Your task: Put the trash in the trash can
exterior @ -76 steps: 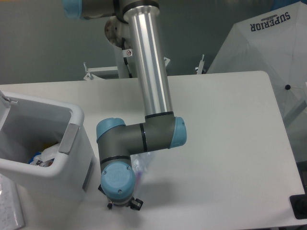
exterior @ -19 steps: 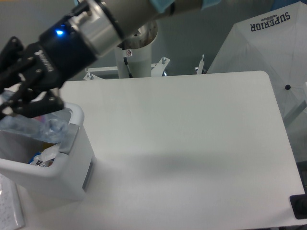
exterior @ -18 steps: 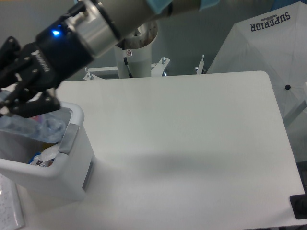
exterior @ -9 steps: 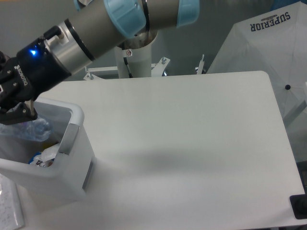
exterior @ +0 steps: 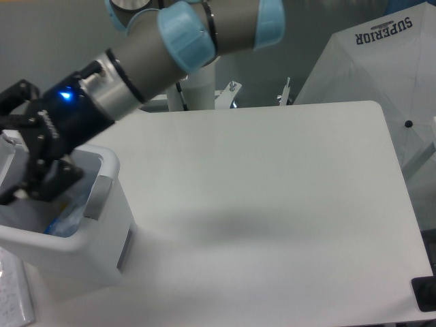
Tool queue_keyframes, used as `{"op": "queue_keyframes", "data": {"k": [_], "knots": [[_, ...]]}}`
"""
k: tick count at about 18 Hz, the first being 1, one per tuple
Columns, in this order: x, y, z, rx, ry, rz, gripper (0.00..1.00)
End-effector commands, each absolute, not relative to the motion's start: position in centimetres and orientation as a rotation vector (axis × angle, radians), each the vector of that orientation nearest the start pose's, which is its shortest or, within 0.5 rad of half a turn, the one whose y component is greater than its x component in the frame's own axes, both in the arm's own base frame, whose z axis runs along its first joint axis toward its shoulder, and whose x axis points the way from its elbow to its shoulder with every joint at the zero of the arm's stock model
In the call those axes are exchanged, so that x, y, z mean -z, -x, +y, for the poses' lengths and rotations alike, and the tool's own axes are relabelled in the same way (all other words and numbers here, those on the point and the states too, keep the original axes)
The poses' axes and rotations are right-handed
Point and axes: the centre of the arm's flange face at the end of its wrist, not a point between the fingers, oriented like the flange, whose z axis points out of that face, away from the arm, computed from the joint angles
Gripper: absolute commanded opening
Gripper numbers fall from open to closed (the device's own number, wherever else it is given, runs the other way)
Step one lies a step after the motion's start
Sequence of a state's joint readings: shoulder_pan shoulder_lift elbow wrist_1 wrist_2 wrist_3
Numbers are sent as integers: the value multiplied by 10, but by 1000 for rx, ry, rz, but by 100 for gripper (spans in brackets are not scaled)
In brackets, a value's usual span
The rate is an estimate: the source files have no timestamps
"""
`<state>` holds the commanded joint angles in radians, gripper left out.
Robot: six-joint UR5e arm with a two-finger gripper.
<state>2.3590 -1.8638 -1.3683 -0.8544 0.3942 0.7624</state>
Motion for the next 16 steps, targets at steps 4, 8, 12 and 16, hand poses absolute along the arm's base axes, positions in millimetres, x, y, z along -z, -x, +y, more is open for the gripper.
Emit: {"op": "queue_keyframes", "data": {"k": [4, 8, 12, 16], "knots": [[-556, 328, 572, 347, 1960, 274, 100], [-534, 376, 552, 147, 2133, 150, 100], [-448, 415, 552, 6, 2368, 136, 100], [-411, 445, 525, -208, 2556, 254, 100]]}}
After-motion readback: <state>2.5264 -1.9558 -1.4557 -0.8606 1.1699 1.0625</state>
